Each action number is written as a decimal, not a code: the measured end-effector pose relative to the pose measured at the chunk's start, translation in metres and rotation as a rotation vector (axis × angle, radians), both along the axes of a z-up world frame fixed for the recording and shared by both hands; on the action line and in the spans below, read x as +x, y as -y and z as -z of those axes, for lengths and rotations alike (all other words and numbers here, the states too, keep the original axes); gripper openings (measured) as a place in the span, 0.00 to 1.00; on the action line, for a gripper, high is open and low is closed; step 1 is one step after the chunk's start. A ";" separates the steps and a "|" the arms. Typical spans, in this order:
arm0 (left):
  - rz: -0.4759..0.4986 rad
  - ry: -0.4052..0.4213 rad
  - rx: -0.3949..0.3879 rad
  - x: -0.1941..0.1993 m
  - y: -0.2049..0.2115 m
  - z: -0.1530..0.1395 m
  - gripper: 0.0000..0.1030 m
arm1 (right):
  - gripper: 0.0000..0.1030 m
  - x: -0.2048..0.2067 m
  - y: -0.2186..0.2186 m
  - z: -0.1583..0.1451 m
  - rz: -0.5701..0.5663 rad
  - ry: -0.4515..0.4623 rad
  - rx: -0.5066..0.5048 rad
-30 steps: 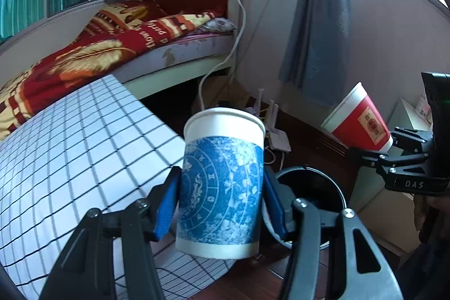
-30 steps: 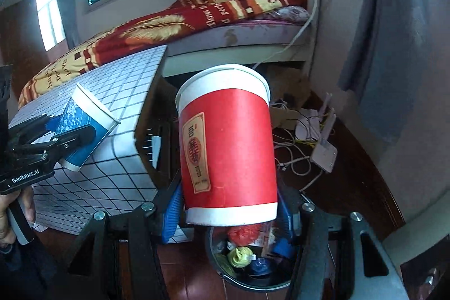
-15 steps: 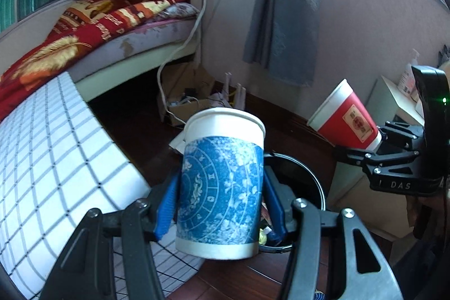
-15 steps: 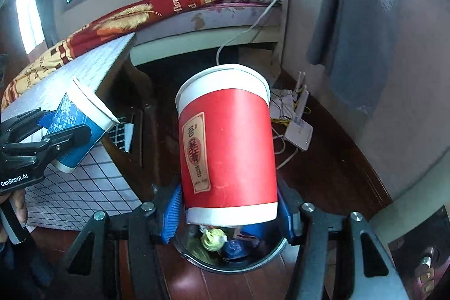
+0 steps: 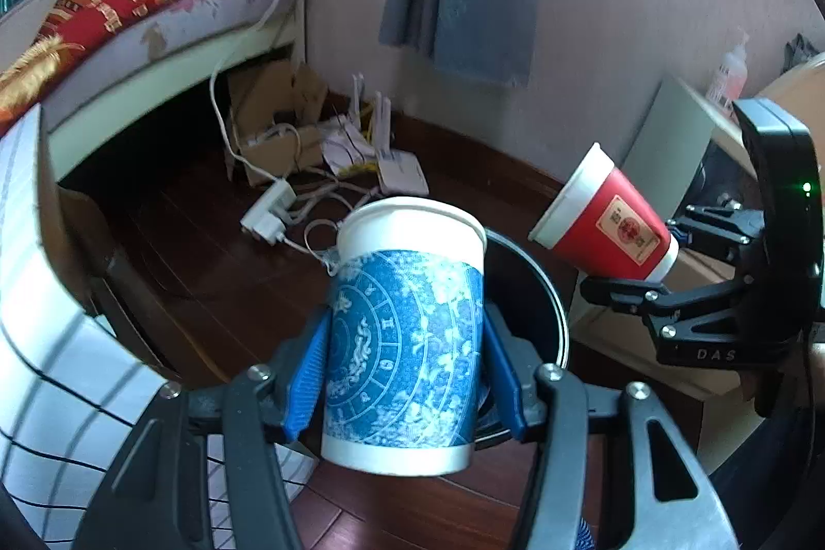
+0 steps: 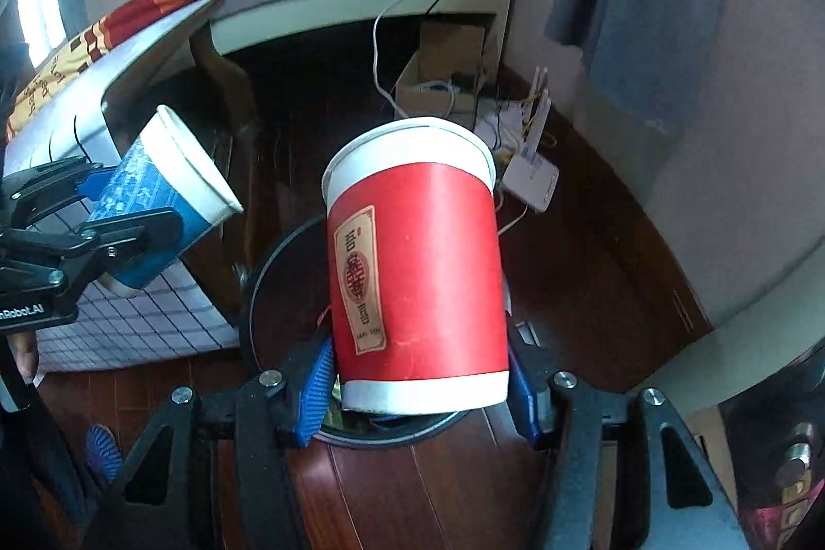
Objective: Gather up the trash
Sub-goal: 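Carry blue and red cups over the black bin and open both tools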
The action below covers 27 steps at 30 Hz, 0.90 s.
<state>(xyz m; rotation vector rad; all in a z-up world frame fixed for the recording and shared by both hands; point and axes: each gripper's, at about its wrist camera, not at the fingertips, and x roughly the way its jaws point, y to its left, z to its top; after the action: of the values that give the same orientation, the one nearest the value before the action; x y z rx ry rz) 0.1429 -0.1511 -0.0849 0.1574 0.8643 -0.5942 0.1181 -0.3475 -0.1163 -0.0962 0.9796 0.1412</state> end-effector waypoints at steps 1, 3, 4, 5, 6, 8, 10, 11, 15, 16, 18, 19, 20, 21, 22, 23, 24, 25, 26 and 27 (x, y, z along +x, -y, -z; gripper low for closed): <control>0.004 -0.009 0.003 0.000 0.003 0.003 0.56 | 0.57 0.000 0.000 0.003 -0.004 -0.007 -0.003; 0.016 -0.024 0.013 0.001 0.009 0.008 0.56 | 0.57 0.003 -0.002 0.014 -0.023 -0.029 -0.012; 0.022 -0.035 0.025 0.003 0.013 0.013 0.56 | 0.57 0.004 -0.005 0.018 -0.033 -0.037 -0.026; 0.029 -0.050 0.028 0.005 0.017 0.018 0.56 | 0.57 0.005 -0.006 0.022 -0.041 -0.046 -0.038; 0.029 -0.066 0.033 0.009 0.019 0.023 0.56 | 0.57 0.007 -0.007 0.028 -0.052 -0.060 -0.049; 0.035 -0.105 0.039 0.014 0.023 0.034 0.56 | 0.57 0.010 -0.010 0.037 -0.071 -0.079 -0.067; 0.040 -0.118 0.039 0.016 0.024 0.039 0.56 | 0.57 0.010 -0.011 0.044 -0.085 -0.094 -0.084; 0.045 -0.118 0.043 0.016 0.025 0.041 0.56 | 0.57 0.011 -0.012 0.048 -0.095 -0.104 -0.085; 0.072 -0.170 0.041 0.020 0.031 0.053 0.65 | 0.58 0.018 -0.017 0.063 -0.134 -0.161 -0.088; 0.071 -0.202 0.031 0.023 0.032 0.060 0.73 | 0.62 0.020 -0.019 0.070 -0.137 -0.172 -0.126; 0.019 -0.209 0.020 0.027 0.024 0.064 0.97 | 0.96 0.018 -0.017 0.077 -0.126 -0.167 -0.178; -0.017 -0.195 0.026 0.028 0.018 0.063 1.00 | 1.00 0.017 -0.016 0.078 -0.130 -0.164 -0.191; -0.044 -0.182 0.022 0.027 0.012 0.062 1.00 | 1.00 0.016 -0.014 0.080 -0.131 -0.171 -0.200; -0.062 -0.176 0.021 0.026 0.008 0.062 1.00 | 1.00 0.015 -0.011 0.080 -0.125 -0.173 -0.203; -0.075 -0.162 0.036 0.024 0.005 0.062 1.00 | 1.00 0.015 -0.008 0.080 -0.110 -0.174 -0.195; -0.081 -0.140 0.058 0.022 0.005 0.061 1.00 | 1.00 0.015 -0.005 0.080 -0.101 -0.174 -0.185; -0.086 -0.123 0.069 0.019 0.004 0.061 1.00 | 1.00 0.016 -0.002 0.080 -0.092 -0.175 -0.176; -0.095 -0.105 0.079 0.017 0.002 0.059 1.00 | 1.00 0.016 0.002 0.079 -0.074 -0.179 -0.163; -0.104 -0.091 0.081 0.014 0.001 0.058 1.00 | 1.00 0.018 0.004 0.079 -0.061 -0.180 -0.152; -0.111 -0.086 0.080 0.014 -0.001 0.057 1.00 | 1.00 0.020 0.006 0.080 -0.048 -0.181 -0.142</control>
<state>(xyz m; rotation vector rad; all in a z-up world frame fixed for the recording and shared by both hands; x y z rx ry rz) 0.1567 -0.1503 -0.1419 0.1561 0.9739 -0.4656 0.1385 -0.3535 -0.1962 -0.2407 1.1677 0.1256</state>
